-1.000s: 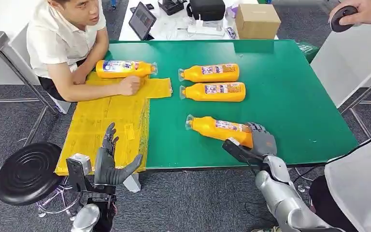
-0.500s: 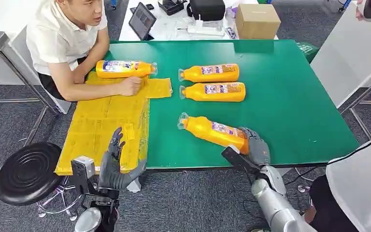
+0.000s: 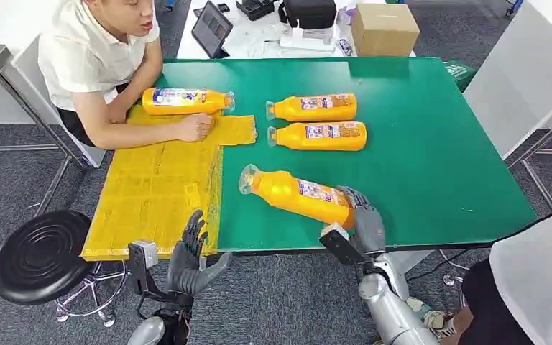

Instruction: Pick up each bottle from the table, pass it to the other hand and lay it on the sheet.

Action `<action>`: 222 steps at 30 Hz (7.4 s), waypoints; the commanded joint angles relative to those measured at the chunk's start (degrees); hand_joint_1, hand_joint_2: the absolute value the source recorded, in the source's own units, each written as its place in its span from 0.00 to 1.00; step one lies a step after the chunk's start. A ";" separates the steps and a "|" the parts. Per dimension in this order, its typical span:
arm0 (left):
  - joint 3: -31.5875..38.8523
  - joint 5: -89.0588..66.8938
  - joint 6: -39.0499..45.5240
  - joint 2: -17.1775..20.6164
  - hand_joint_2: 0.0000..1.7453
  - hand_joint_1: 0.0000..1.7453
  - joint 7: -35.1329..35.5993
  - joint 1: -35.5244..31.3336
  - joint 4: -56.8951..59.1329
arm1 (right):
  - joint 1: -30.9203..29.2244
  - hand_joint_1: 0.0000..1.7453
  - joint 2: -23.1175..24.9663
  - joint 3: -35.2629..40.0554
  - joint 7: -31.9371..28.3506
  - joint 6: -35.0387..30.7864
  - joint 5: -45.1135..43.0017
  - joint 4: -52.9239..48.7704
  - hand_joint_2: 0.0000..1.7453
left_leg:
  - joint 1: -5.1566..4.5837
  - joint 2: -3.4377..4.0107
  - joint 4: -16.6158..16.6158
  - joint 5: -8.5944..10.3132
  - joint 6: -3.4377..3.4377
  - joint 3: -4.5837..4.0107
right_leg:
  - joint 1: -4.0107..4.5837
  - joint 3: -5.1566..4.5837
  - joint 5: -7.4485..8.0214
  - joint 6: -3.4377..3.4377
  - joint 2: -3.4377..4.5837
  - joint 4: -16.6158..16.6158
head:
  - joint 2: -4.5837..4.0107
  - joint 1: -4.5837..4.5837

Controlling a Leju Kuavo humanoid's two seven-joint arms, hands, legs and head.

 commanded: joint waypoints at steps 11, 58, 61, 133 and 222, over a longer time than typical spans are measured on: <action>-2.02 -2.73 -6.49 -1.16 1.00 0.00 -5.18 -5.33 6.60 | 1.33 1.00 4.71 11.90 -2.32 6.25 -6.24 -2.54 1.00 | 0.06 -0.02 -0.02 -0.06 -0.09 0.11 | 0.07 0.13 -0.07 -0.12 -0.05 -0.03 | 0.00 0.02; -5.61 12.31 -11.87 -0.88 1.00 1.00 -4.06 -6.88 0.78 | -1.89 0.99 12.25 21.59 -4.67 9.28 -11.30 10.90 1.00 | 0.04 0.00 -0.04 -0.03 -0.08 0.06 | 0.04 0.07 -0.05 -0.11 -0.02 -0.02 | 0.00 0.00; -6.28 10.63 -11.10 -0.94 1.00 1.00 -5.13 -7.52 1.58 | -2.09 1.00 12.19 22.16 -4.49 9.62 -11.55 9.60 1.00 | 0.09 0.03 -0.04 -0.07 -0.13 0.14 | 0.09 0.15 -0.07 -0.17 -0.02 -0.02 | 0.00 0.00; -5.33 -65.69 10.63 5.43 1.00 1.00 11.91 -32.24 28.05 | 3.05 0.00 10.64 17.59 -3.48 -4.20 -2.95 6.99 0.00 | 0.06 -0.16 -0.04 0.08 -0.06 -0.03 | 0.05 -0.04 0.04 -0.25 -0.25 0.02 | 0.00 0.02; 11.68 1.10 -7.75 3.42 1.00 0.00 1.66 -9.08 -2.64 | 14.38 0.00 0.04 33.48 -6.38 -9.14 -23.92 -30.49 1.00 | 0.06 0.08 0.00 0.01 -0.12 -0.16 | 0.06 -0.22 0.03 -0.27 -0.01 0.07 | 0.00 0.00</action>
